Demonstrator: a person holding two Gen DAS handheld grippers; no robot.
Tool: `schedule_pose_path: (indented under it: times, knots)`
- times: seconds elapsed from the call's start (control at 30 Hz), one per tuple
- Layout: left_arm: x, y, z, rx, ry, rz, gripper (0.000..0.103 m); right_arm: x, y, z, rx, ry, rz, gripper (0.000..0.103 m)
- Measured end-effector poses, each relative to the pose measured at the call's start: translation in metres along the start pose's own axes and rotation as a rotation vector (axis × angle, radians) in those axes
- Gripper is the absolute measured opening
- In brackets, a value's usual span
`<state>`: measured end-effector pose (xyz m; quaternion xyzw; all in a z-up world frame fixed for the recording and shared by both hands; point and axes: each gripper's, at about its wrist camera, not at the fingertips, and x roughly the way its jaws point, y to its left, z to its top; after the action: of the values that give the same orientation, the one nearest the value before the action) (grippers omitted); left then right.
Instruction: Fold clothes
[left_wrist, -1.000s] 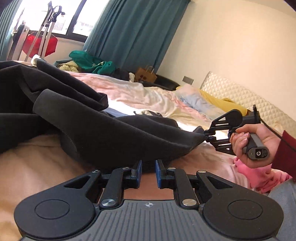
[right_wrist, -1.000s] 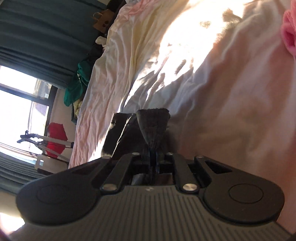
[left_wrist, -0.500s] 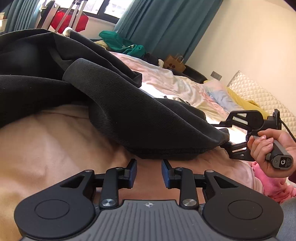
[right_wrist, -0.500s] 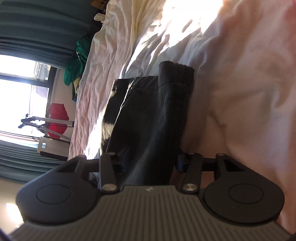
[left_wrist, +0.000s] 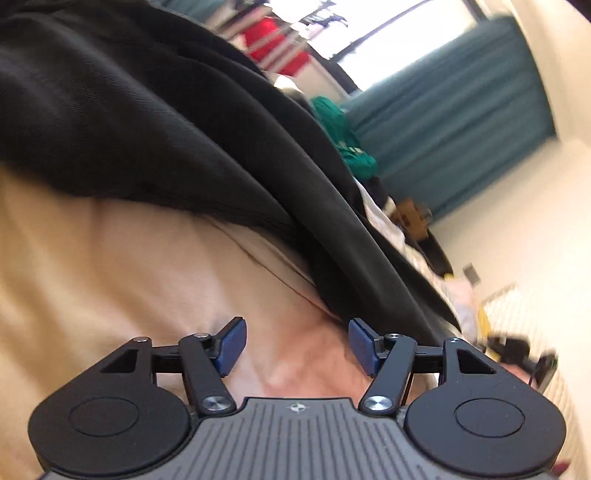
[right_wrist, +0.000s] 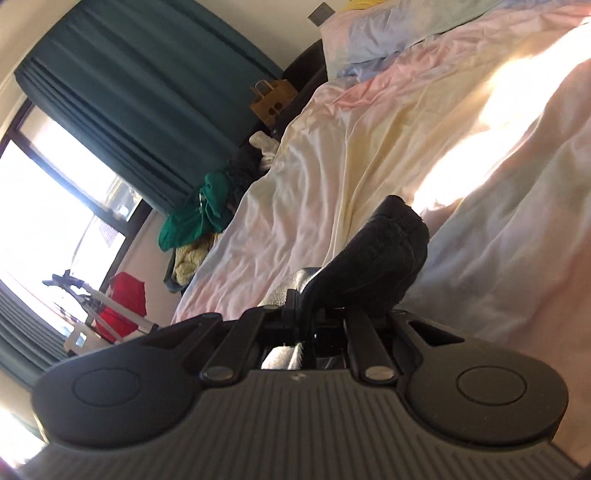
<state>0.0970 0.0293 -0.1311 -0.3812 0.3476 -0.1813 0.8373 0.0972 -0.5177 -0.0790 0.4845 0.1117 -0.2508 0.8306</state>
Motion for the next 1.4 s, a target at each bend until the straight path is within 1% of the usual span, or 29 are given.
schedule_pose_path:
  times: [0.07,0.1,0.13,0.2,0.27,0.33,0.37,0.4,0.43,0.47,0.5,0.53,0.57,0.6,0.63,0.7,0.77,0.83,0.93,1.07,1.13,1.2,1.27,1.33,1.4]
  knots:
    - [-0.013,0.020,0.009,-0.163,-0.044,-0.015,0.072,0.013,-0.016,0.002,0.051,0.031,-0.025,0.008]
    - [-0.021,0.031,0.014,-0.238,-0.078,-0.006,0.080,0.019,-0.022,0.001,0.067,0.043,-0.037,0.008]
    - [-0.029,0.042,0.019,-0.312,-0.112,0.003,0.082,0.023,-0.024,-0.001,0.068,0.050,-0.045,0.008]
    - [-0.045,0.065,0.031,-0.448,-0.189,0.020,0.082,0.030,-0.026,-0.005,0.058,0.056,-0.059,0.008]
    - [-0.059,0.089,0.041,-0.609,-0.263,0.004,0.082,0.030,-0.024,-0.005,0.061,0.058,-0.053,0.008]
    - [-0.068,0.110,0.050,-0.745,-0.344,-0.012,0.083,0.029,-0.022,-0.004,0.068,0.058,-0.042,0.008]
    - [-0.070,0.118,0.054,-0.787,-0.358,-0.015,0.082,0.028,-0.020,-0.004,0.071,0.058,-0.036,0.008]
    - [-0.070,0.127,0.060,-0.831,-0.357,-0.024,0.082,0.027,-0.019,-0.003,0.074,0.058,-0.030,0.008]
    - [-0.068,0.130,0.065,-0.845,-0.350,-0.020,0.081,0.026,-0.018,-0.003,0.078,0.059,-0.024,0.008]
    - [-0.065,0.129,0.069,-0.825,-0.340,0.003,0.078,0.026,-0.018,-0.002,0.081,0.061,-0.024,0.008]
    - [-0.063,0.127,0.074,-0.802,-0.331,0.033,0.066,0.026,-0.019,-0.002,0.089,0.066,-0.025,0.008]
    - [-0.064,0.121,0.078,-0.764,-0.324,0.091,0.046,0.026,-0.020,-0.001,0.103,0.068,-0.022,0.008]
    - [-0.064,0.115,0.082,-0.716,-0.306,0.143,0.039,0.025,-0.021,-0.001,0.112,0.068,-0.017,0.008]
    - [-0.065,0.110,0.087,-0.670,-0.287,0.190,0.023,0.025,-0.021,0.000,0.115,0.068,-0.015,0.008]
    - [-0.067,0.105,0.091,-0.637,-0.271,0.213,0.012,0.025,-0.021,0.000,0.112,0.068,-0.015,0.008]
    - [-0.075,0.096,0.098,-0.598,-0.261,0.211,0.009,0.026,-0.020,0.000,0.098,0.069,-0.020,0.008]
    - [-0.091,0.083,0.113,-0.545,-0.254,0.173,0.008,0.027,-0.022,0.000,0.100,0.076,-0.020,0.008]
    - [-0.119,0.061,0.135,-0.430,-0.277,0.189,0.007,0.028,-0.026,0.001,0.111,0.091,-0.022,0.008]
    - [-0.147,0.053,0.144,-0.416,-0.281,0.199,0.007,0.030,-0.031,0.003,0.140,0.119,-0.017,0.008]
    - [-0.184,0.043,0.157,-0.396,-0.287,0.213,0.007,0.030,-0.033,0.004,0.187,0.157,0.016,0.008]
    - [-0.203,0.038,0.163,-0.387,-0.290,0.220,0.007,0.022,-0.026,0.005,0.163,0.123,0.039,0.008]
    - [-0.222,0.036,0.168,-0.379,-0.291,0.229,0.008,0.011,-0.021,0.005,0.126,0.083,0.032,0.008]
    - [-0.246,0.066,0.156,-0.393,-0.267,0.253,0.008,0.001,-0.017,0.005,0.093,0.046,0.020,0.008]
    - [-0.266,0.096,0.145,-0.405,-0.242,0.278,0.008,-0.012,-0.021,0.003,0.100,0.012,-0.023,0.008]
    - [-0.260,0.123,0.133,-0.422,-0.210,0.295,0.008,-0.029,-0.024,-0.001,0.097,-0.038,-0.059,0.008]
